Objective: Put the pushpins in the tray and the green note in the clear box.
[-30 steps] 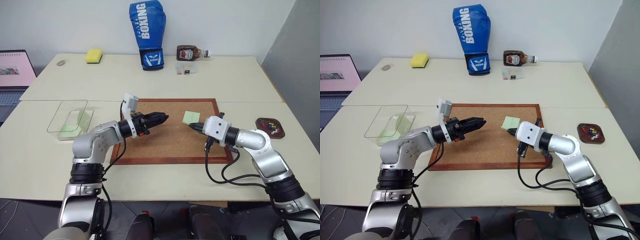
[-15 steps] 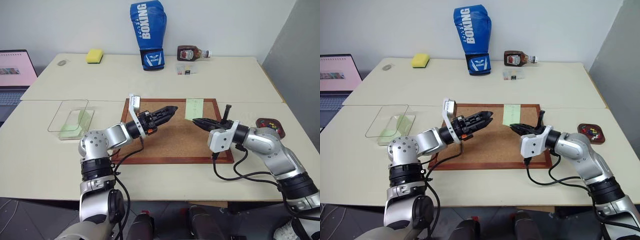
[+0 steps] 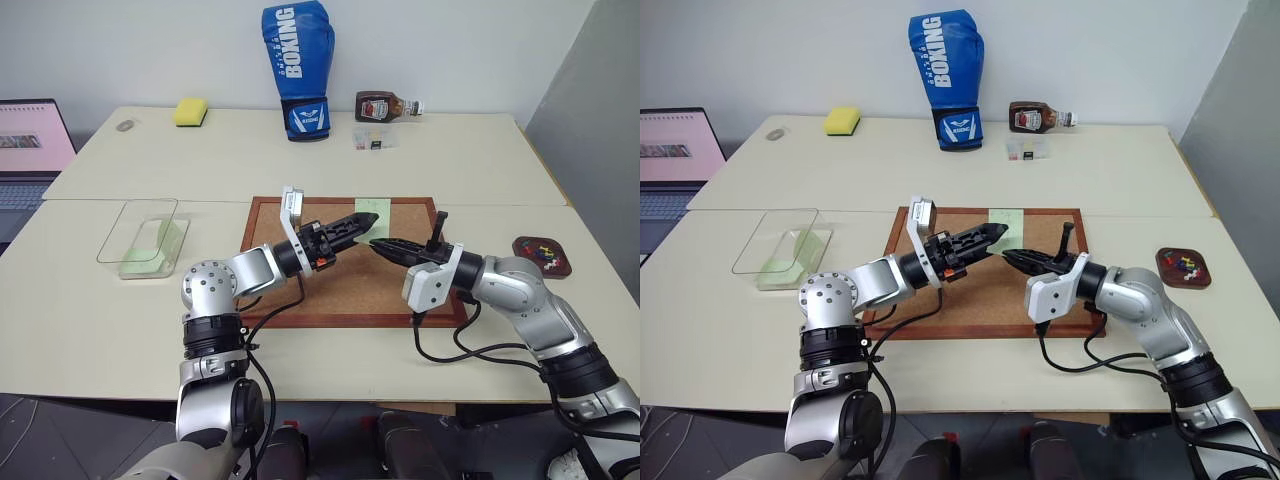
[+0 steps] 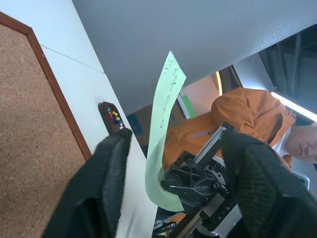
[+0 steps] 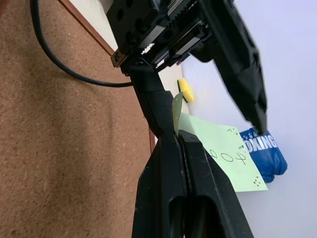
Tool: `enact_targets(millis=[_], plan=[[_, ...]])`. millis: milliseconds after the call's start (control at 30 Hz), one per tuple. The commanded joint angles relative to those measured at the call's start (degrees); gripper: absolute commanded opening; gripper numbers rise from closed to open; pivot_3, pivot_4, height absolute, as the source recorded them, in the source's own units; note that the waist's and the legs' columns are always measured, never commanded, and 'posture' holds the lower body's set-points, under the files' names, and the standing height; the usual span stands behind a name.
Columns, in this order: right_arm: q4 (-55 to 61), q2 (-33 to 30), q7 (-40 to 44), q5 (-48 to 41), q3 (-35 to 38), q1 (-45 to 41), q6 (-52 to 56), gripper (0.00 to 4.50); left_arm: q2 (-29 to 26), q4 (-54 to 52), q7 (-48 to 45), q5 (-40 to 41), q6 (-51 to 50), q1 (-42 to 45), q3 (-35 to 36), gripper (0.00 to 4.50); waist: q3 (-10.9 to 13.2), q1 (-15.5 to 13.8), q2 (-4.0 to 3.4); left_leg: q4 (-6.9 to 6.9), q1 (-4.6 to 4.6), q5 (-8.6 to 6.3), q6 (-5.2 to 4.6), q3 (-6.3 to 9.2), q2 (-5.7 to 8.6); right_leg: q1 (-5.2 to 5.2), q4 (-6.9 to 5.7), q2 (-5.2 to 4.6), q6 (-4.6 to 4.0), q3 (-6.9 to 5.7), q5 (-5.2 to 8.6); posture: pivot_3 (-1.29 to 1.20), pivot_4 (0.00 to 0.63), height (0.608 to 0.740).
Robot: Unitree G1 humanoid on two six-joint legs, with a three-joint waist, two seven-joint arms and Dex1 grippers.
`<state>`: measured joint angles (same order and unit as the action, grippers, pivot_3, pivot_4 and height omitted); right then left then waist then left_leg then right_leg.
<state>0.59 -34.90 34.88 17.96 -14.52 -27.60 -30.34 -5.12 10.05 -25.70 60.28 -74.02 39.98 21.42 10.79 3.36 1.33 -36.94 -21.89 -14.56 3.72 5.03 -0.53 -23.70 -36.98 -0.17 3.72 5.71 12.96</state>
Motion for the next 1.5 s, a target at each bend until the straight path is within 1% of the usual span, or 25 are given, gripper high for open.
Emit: enact_targets(millis=[33, 67, 133, 167, 267, 333, 400, 600, 633, 667, 767, 933, 1133, 1167, 1267, 1300, 1333, 1400, 1500], plan=[[1.55, 0.44, -0.75, -0.16, 0.69, -1.06, -0.58, 0.0, -0.85, -1.2, -1.42, 0.37, 1.54, 0.51, -1.34, 2.17, 0.0, 0.0, 0.0, 0.0, 0.0, 0.0, 0.0, 0.0, 0.0, 0.0, 0.0, 0.0, 0.0, 0.0, 0.0, 0.0, 0.15, 0.74], [1.62, 0.5, -0.78, -0.15, 0.68, -1.07, -0.64, 0.0, -0.91, -1.0, -1.41, 0.07, 1.96, 0.38, -1.72, 1.9, 0.0, -0.01, 0.0, 0.0, 0.0, 0.0, 0.0, 0.0, 0.0, 0.0, 0.0, 0.0, 0.0, 0.0, 0.0, 0.0, 0.15, 0.74], [1.93, 0.56, -0.8, -0.15, 0.7, -0.95, -0.64, 0.0, -1.05, -0.8, -1.63, -0.15, 2.47, 0.23, -2.25, 1.64, 0.0, -0.01, 0.0, 0.0, 0.0, 0.0, 0.0, 0.0, 0.0, 0.0, 0.0, 0.0, 0.0, 0.0, 0.0, 0.0, 0.15, 0.74], [2.11, 0.57, -0.78, -0.15, 0.73, -0.86, -0.61, 0.0, -1.12, -0.78, -1.78, -0.15, 2.62, 0.19, -2.42, 1.36, 0.0, -0.01, 0.0, 0.0, 0.0, 0.0, 0.0, 0.0, 0.0, 0.0, 0.0, 0.0, 0.0, 0.0, 0.0, 0.0, 0.15, 0.74], [2.08, 0.69, -0.82, -0.11, 0.75, -0.92, -0.52, 0.0, -1.47, -0.38, -2.3, -0.12, 3.13, 0.28, -2.88, 0.86, 0.0, -0.01, 0.0, 0.0, 0.0, 0.0, 0.0, 0.0, 0.0, 0.0, 0.0, 0.0, 0.0, 0.0, 0.0, 0.0, 0.15, 0.74], [2.29, 0.69, -0.81, -0.18, 0.81, -0.83, -0.5, 0.0, -1.58, -0.05, -2.37, -0.64, 3.94, 0.26, -3.31, 0.4, 0.0, -0.01, 0.0, 0.0, 0.0, 0.0, 0.0, 0.0, 0.0, 0.0, 0.0, 0.0, 0.0, 0.0, 0.0, 0.0, 0.15, 0.74], [2.22, 0.72, -0.8, -0.22, 0.81, -0.93, -0.54, 0.0, -1.74, 0.75, -2.64, -1.05, 4.71, 0.31, -3.57, 0.07, 0.0, -0.01, 0.0, 0.0, 0.0, 0.0, 0.0, 0.0, 0.0, 0.0, 0.0, 0.0, 0.0, 0.0, 0.0, 0.0, 0.15, 0.74], [2.28, 0.9, -0.61, -0.85, 1.03, -0.96, -0.29, 0.0, -2.01, 0.91, -3.4, -1.49, 5.45, 0.02, -4.42, 0.02, 0.0, -0.01, 0.0, 0.0, 0.0, 0.0, 0.0, 0.0, 0.0, 0.0, 0.0, 0.0, 0.0, 0.0, 0.0, 0.0, 0.15, 0.74], [2.35, 0.99, -0.49, -1.18, 1.08, -0.92, -0.09, 0.18, -2.09, 1.13, -3.25, -1.91, 5.73, 0.09, -4.52, 0.0, 0.0, -0.01, 0.0, 0.0, 0.0, 0.0, 0.0, 0.0, 0.0, 0.0, 0.0, 0.0, 0.0, 0.0, 0.0, 0.0, 0.15, 0.74], [2.37, 1.09, -0.37, -1.63, 1.17, -0.88, 0.12, 0.18, -2.12, 1.52, -3.01, -2.33, 6.04, 0.25, -4.57, 0.0, 0.0, -0.01, 0.0, 0.0, 0.0, 0.0, 0.0, 0.0, 0.0, 0.0, 0.0, 0.0, 0.0, 0.0, 0.0, 0.0, 0.15, 0.74], [2.71, 1.74, 0.48, -4.26, 1.55, -0.55, 1.91, 0.7, -2.45, 2.49, -3.19, -3.08, 6.96, 0.62, -4.84, 0.0, 0.0, -0.01, 0.0, 0.0, 0.0, 0.0, 0.0, 0.0, 0.0, 0.0, 0.0, 0.0, 0.0, 0.0, 0.0, 0.0, 0.15, 0.74], [3.17, 1.6, 0.58, -5.27, 1.91, -0.12, 2.67, 1.82, -3.17, 3.16, -3.88, -3.17, 7.64, 0.69, -4.68, 0.0, 0.0, -0.01, 0.0, 0.0, 0.0, 0.0, 0.0, 0.0, 0.0, 0.0, -0.01, 0.0, 0.0, 0.0, 0.0, 0.0, 0.15, 0.74], [4.83, 0.54, 1.3, -7.74, 3.5, 1.93, 4.16, 3.01, -5.12, 2.68, -2.64, -3.59, 10.12, 1.04, -2.89, 0.0, 0.0, -0.03, 0.0, 0.01, 0.0, 0.0, -0.01, 0.01, 0.0, 0.0, 0.0, 0.0, 0.0, -0.01, 0.0, 0.0, 0.15, 0.74], [6.22, 1.16, 1.81, -10.52, 4.42, 2.4, 7.76, 3.35, -5.85, 2.11, -1.93, -3.77, 10.9, 1.17, -2.22, 0.0, 0.0, -0.02, 0.0, 0.01, 0.0, 0.0, -0.01, 0.01, 0.0, 0.0, 0.0, 0.0, 0.0, -0.01, 0.0, 0.0, 0.15, 0.74], [10.32, 3.37, 3.09, -18.34, 6.15, 2.25, 19.33, 4.0, -8.33, 0.51, 0.29, -6.61, 15.35, 0.89, -0.92, 0.0, 0.0, 0.08, 0.0, 0.0, 0.01, 0.0, -0.01, 0.0, 0.0, 0.0, -0.02, 0.0, -0.01, 0.01, 0.0, 0.0, 0.15, 0.74], [11.87, 4.13, 3.79, -21.35, 6.27, 2.02, 24.2, 4.15, -9.24, 0.89, 1.27, -7.93, 17.29, 0.81, -0.32, 0.0, 0.0, 0.11, 0.0, 0.0, 0.01, 0.0, -0.01, 0.03, -0.03, 0.0, -0.02, 0.01, -0.01, 0.0, 0.0, 0.0, 0.15, 0.74], [13.74, 4.86, 4.67, -24.72, 6.23, 1.64, 29.22, 4.43, -10.66, 1.03, 1.99, -10.14, 19.6, 0.54, -0.48, 0.0, 0.0, 0.1, 0.0, 0.0, 0.03, 0.0, -0.01, 0.03, -0.03, 0.0, -0.05, 0.02, -0.02, 0.0, -0.01, 0.0, 0.15, 0.74], [17.64, 6.5, 5.31, -30.82, 6.16, 0.62, 38.37, 4.48, -13.53, 0.6, 3.25, -14.34, 23.85, -0.22, -0.76, 0.0, 0.0, 0.1, 0.0, 0.01, 0.04, 0.0, 0.0, 0.07, -0.04, 0.0, -0.06, 0.03, -0.04, -0.03, -0.02, 0.0, 0.15, 0.74], [22.78, 9.61, 3.99, -40.2, 6.74, -2.25, 51.04, 4.48, -17.98, -1.66, 4.87, -20.48, 29.68, -2.12, -1.38, 0.0, 0.0, -0.09, 0.0, 0.02, 0.02, 0.0, 0.0, 0.09, -0.05, -0.02, -0.05, 0.03, -0.07, -0.04, -0.03, 0.0, 0.15, 0.74]])
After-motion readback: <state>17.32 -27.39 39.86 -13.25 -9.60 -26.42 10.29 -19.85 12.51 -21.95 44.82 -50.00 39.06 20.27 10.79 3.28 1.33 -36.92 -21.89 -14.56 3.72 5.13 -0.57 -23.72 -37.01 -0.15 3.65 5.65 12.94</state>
